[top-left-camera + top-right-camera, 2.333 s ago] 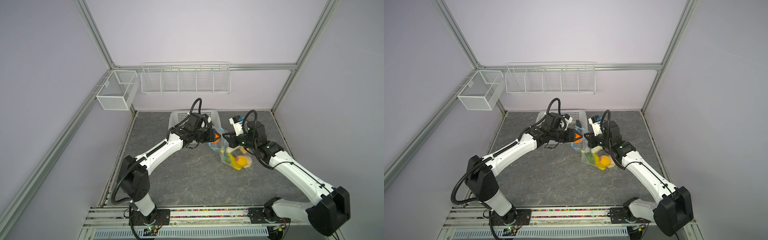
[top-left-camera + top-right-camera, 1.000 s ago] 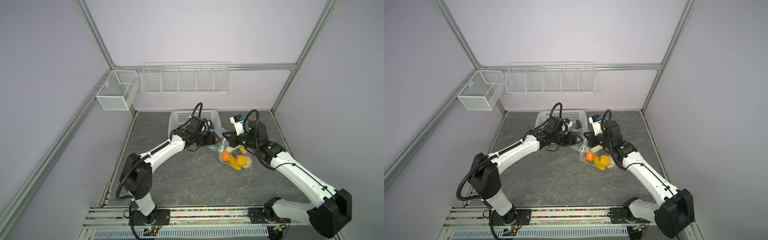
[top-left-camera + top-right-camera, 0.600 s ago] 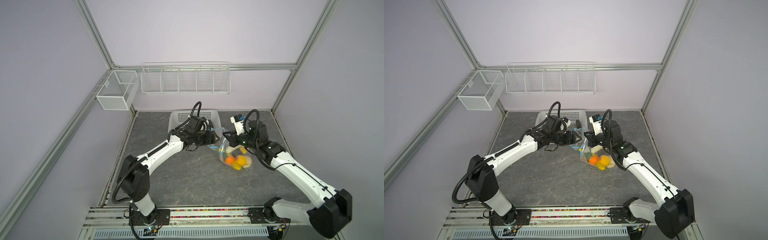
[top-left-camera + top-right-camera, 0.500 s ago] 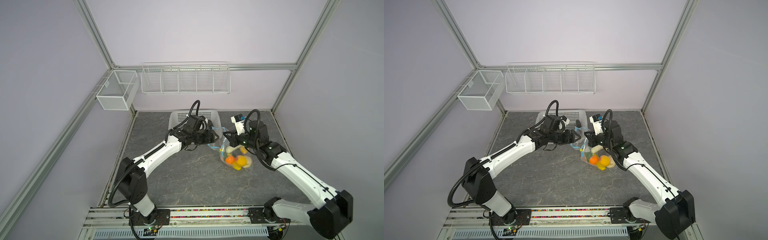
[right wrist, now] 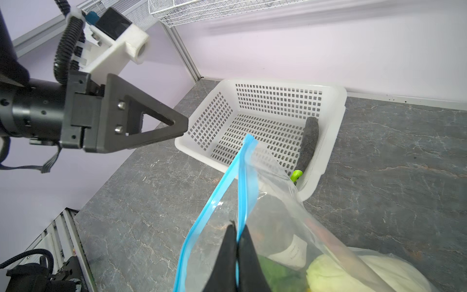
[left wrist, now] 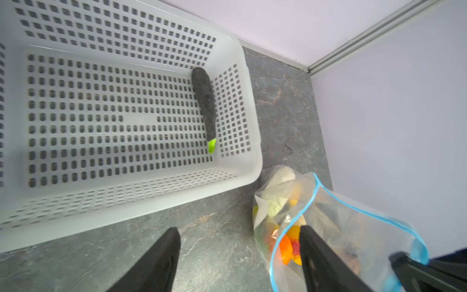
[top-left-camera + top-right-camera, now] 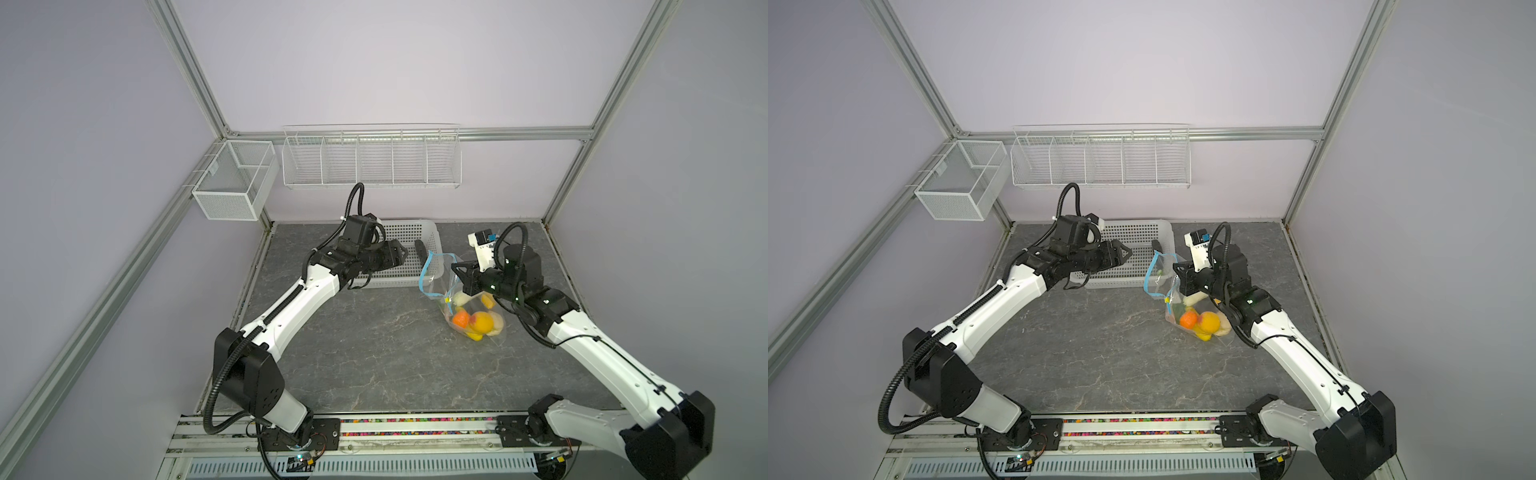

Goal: Place the food in the zip-top bag and seal the zipper
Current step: 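Withdraw the open left gripper back over the dark grey eggplant in the basket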

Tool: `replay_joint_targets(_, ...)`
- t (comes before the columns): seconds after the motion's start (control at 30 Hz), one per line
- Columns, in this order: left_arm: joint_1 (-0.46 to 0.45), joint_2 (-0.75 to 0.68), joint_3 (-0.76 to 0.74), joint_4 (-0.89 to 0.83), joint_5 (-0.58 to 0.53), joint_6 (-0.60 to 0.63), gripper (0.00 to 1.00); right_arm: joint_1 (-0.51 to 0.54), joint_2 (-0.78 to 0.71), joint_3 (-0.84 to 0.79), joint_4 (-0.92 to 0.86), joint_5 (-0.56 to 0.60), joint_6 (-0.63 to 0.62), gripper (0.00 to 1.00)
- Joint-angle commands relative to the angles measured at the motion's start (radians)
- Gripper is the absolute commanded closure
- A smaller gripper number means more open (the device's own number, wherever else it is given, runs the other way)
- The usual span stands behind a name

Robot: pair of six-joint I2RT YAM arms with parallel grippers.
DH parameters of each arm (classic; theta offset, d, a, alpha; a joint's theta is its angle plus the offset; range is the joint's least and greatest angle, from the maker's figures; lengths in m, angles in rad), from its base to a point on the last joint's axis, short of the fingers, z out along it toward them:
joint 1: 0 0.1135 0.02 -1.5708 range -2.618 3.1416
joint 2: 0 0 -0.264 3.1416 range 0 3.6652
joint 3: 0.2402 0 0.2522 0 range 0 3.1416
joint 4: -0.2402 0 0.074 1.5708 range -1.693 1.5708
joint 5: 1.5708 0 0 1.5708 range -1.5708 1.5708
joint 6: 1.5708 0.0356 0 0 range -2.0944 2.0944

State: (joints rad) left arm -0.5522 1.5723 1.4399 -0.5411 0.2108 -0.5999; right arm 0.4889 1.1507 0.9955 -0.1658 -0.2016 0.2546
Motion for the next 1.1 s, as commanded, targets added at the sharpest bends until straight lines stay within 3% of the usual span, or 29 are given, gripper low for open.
replay_joint_targets(0.0, 0.006, 0.049, 0.048, -0.058, -0.087, 0.048, 0.27, 0.001, -0.024, -0.024, 0.028, 0.019, 0.006, 0.93)
replay_joint_targets(0.43, 0.008, 0.334, 0.296, -0.083, -0.138, 0.058, 0.28, -0.023, -0.053, -0.044, 0.017, 0.063, -0.009, 0.93)
replay_joint_targets(0.77, 0.008, 0.636, 0.597, -0.132, -0.058, 0.051, 0.28, -0.054, -0.081, -0.070, 0.035, 0.106, -0.012, 0.93)
replay_joint_targets(1.07, 0.002, 0.812, 0.774, -0.175, -0.032, 0.044, 0.28, -0.069, -0.071, -0.073, 0.029, 0.113, -0.022, 0.94)
